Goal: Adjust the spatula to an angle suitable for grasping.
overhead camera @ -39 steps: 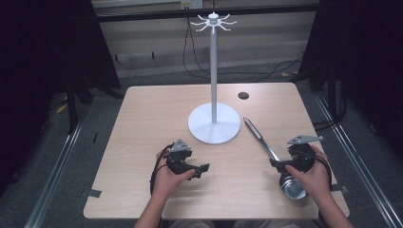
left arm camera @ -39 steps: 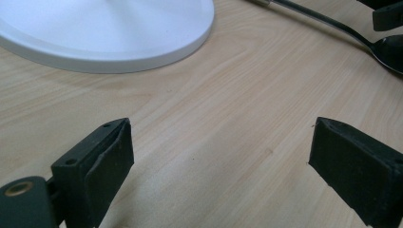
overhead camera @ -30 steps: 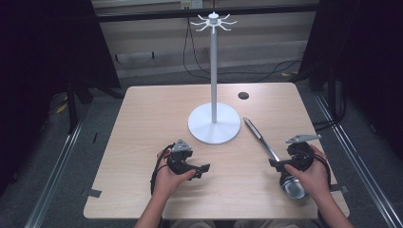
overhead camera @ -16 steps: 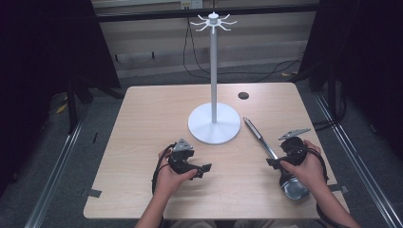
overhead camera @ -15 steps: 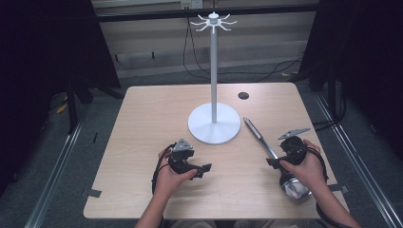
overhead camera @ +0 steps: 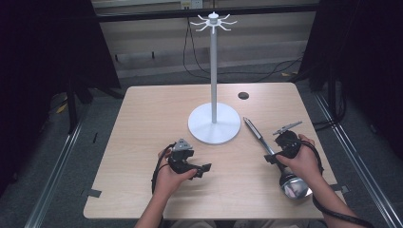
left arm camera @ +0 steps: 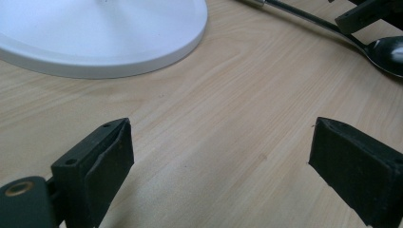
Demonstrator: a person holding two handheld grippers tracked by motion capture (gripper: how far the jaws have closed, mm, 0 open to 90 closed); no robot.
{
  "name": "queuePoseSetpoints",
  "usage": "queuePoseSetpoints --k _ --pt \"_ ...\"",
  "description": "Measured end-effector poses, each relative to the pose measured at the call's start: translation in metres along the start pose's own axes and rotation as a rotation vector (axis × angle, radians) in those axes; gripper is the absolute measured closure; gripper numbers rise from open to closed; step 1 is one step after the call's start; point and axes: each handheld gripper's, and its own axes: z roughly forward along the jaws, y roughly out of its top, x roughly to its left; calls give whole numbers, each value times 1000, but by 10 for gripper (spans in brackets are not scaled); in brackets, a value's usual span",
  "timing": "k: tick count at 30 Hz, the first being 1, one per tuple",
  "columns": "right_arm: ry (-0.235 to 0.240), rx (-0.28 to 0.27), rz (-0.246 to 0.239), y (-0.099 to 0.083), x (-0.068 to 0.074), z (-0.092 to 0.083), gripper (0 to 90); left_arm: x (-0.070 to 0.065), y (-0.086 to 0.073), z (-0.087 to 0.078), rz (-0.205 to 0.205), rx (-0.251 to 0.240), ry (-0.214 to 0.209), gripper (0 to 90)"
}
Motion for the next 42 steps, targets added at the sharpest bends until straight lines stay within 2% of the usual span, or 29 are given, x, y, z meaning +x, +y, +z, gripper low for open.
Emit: queuePoseSetpoints --k 5,8,9,12,14,19,23,25,26,28,31,32,34,35,37,39,40,42 --pt "-2 34 1 2 -2 6 237 0 0 0 0 1 -1 74" --pt "-1 37 -2 3 -3 8 243 0 1 -1 4 3 1 74" --pt "-4 38 -4 3 -3 9 283 1 1 -1 5 4 1 74" --pt "3 43 1 3 -4 11 298 0 1 -1 2 2 0 74" --pt "5 57 21 3 -4 12 358 1 1 -1 5 5 1 74" --pt "6 72 29 2 -4 15 435 0 1 0 3 3 2 74" --pt "7 88 22 2 -3 18 556 1 1 -1 1 3 5 74" --pt "-8 90 26 3 -3 18 668 1 1 -1 -1 3 6 74" --pt "3 86 22 3 -4 18 722 1 1 -1 3 3 5 74" --pt "2 92 57 4 -3 17 733 1 1 0 -2 3 7 74" --pt "-4 91 72 4 -4 17 754 1 1 -1 0 6 8 74" --pt "6 87 93 4 -5 18 761 1 1 -1 3 6 8 74" --pt "6 63 96 2 -6 18 763 1 1 -1 1 3 7 74" --pt "6 63 96 2 -6 18 763 2 1 -1 2 1 6 74" --pt "13 59 130 0 -7 17 763 2 1 -1 -1 -3 7 74" --pt "7 55 129 0 -8 16 763 2 1 -1 3 2 8 74" --pt "9 52 150 0 -8 15 764 2 1 -1 0 -1 9 74" --pt "13 20 172 0 -10 11 764 1 1 -1 -3 -2 7 74"
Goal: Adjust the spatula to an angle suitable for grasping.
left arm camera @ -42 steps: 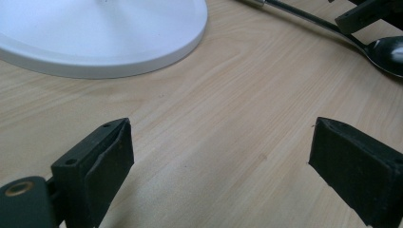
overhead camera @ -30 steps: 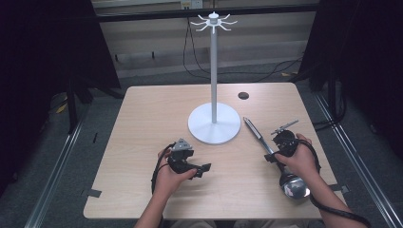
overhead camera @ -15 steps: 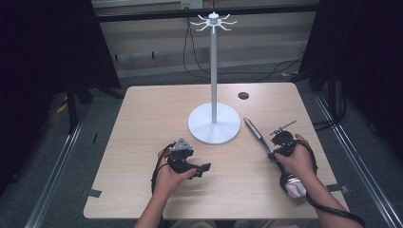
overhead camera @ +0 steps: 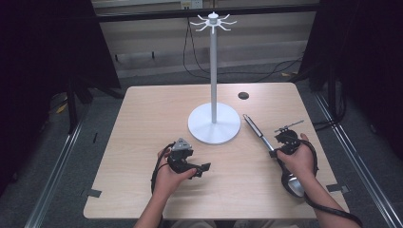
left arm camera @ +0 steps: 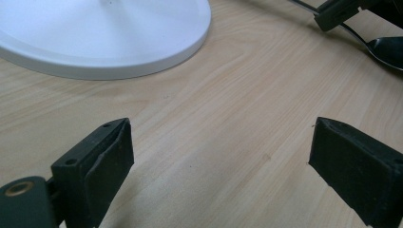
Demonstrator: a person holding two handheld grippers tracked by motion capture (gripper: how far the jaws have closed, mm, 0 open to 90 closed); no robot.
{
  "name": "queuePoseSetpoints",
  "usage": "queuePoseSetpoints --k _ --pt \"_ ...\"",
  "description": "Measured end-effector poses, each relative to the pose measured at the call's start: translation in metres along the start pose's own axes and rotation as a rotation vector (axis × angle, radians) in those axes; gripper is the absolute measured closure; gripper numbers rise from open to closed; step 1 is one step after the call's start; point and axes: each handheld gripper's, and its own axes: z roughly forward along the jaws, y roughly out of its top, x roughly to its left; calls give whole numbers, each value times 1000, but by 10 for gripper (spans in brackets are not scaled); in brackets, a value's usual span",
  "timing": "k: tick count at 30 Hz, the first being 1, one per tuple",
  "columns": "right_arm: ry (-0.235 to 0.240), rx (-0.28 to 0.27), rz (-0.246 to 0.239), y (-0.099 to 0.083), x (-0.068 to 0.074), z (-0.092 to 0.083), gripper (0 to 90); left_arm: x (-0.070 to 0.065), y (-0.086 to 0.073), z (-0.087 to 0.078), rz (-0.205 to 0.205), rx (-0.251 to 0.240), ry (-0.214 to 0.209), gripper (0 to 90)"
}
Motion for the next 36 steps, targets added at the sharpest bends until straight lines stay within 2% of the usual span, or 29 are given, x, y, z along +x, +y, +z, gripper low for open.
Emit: queuePoseSetpoints --k 4,5,7,8,13,15,22,33,36 --pt "3 -32 2 -1 -2 -5 764 0 0 0 3 4 2 74" --pt "5 -57 17 -1 -3 -8 765 0 0 0 2 3 -1 74" --pt "10 -72 14 -1 -5 -10 764 0 0 0 5 5 2 74" --pt "10 -79 28 -1 -5 -12 765 0 0 0 1 3 1 74" --pt "23 -147 43 1 -8 -25 765 0 0 1 8 5 -1 74" --pt "25 -156 45 1 -8 -27 765 0 0 1 10 6 -1 74" --pt "26 -212 37 4 -6 -40 765 -1 0 1 9 5 -1 74" --pt "77 -318 59 7 3 -53 765 -1 0 2 9 4 -2 74" --pt "92 -346 47 10 5 -55 765 -1 0 2 9 5 -1 73"
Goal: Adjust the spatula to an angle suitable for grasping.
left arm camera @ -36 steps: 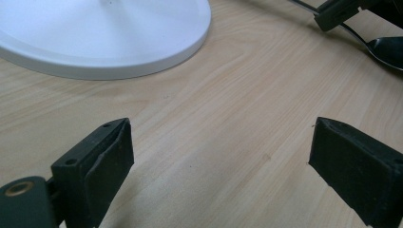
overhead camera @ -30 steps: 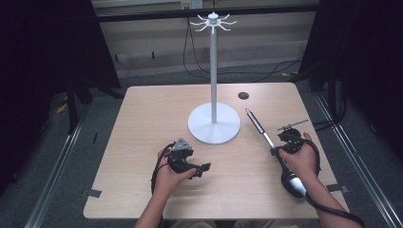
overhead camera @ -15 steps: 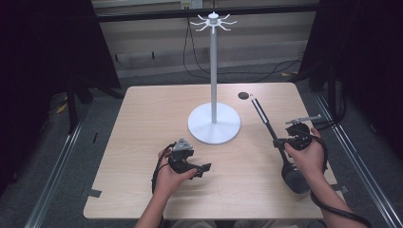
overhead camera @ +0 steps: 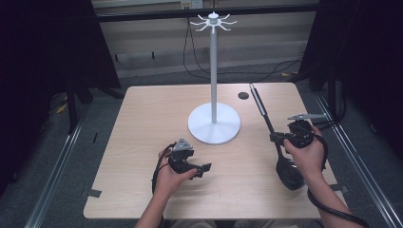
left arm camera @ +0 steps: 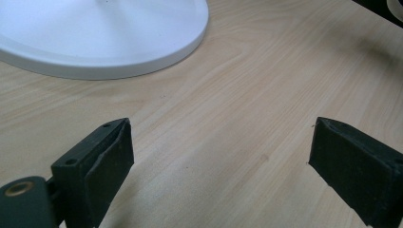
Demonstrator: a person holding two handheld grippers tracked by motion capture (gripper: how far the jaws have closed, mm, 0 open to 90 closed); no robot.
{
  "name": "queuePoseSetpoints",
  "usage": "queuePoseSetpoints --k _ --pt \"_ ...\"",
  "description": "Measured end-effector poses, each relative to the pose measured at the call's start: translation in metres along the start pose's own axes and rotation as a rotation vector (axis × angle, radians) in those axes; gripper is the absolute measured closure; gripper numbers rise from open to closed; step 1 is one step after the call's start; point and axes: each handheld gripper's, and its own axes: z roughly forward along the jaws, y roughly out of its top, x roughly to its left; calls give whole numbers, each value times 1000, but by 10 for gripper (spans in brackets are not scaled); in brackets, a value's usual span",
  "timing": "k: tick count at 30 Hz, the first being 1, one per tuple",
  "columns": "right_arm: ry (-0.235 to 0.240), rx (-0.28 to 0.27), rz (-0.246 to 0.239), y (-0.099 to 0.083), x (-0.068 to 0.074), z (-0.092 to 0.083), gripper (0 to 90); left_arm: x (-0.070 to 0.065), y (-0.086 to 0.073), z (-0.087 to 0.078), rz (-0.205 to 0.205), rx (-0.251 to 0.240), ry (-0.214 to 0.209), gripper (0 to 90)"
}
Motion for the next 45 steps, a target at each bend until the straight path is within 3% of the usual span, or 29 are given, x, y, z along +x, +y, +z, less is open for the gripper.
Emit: queuePoseSetpoints --k 6,22,34,45 --pt "23 -44 17 5 5 -5 765 0 0 0 -3 1 -3 73" --pt "60 -119 -16 21 21 -14 765 1 0 0 0 1 -3 72" --pt "56 -169 -43 34 32 -23 765 0 -1 1 -7 0 -6 70" --pt "94 -239 -46 45 39 -32 765 0 -1 1 -8 3 -6 68"
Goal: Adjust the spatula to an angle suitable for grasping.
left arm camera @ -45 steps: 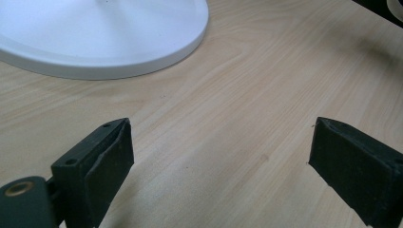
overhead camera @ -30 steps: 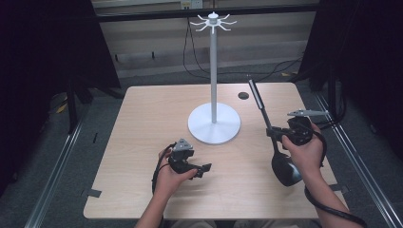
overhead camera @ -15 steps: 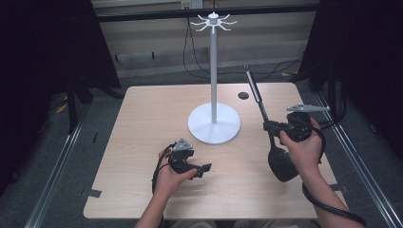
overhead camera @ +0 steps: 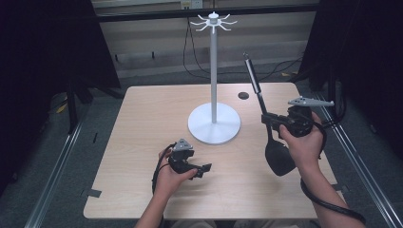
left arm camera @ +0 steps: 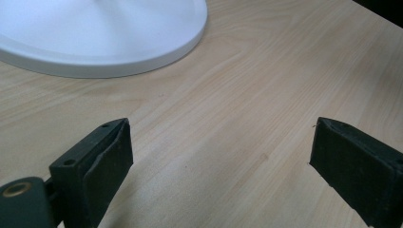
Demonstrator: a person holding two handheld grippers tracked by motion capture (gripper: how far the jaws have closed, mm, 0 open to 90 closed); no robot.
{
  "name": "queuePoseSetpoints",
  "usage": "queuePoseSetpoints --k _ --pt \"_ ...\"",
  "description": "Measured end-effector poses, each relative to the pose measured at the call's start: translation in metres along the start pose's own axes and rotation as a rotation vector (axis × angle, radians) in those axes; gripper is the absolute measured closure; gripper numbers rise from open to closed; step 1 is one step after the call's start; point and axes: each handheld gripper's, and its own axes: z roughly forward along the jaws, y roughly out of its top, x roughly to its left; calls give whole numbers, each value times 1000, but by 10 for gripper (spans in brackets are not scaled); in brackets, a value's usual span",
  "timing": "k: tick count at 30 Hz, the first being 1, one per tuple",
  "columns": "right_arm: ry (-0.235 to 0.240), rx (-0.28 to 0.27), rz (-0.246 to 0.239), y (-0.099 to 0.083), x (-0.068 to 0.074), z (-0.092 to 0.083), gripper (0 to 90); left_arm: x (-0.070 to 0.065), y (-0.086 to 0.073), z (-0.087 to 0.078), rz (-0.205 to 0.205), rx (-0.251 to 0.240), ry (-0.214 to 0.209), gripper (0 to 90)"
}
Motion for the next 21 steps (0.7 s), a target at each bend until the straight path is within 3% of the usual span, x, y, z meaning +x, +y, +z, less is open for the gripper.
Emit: queuePoseSetpoints --k 13,21 --pt "30 -80 0 8 13 -3 765 1 1 -1 2 -1 0 67" --pt "48 -110 -25 16 23 -6 765 1 1 -2 5 -1 6 67"
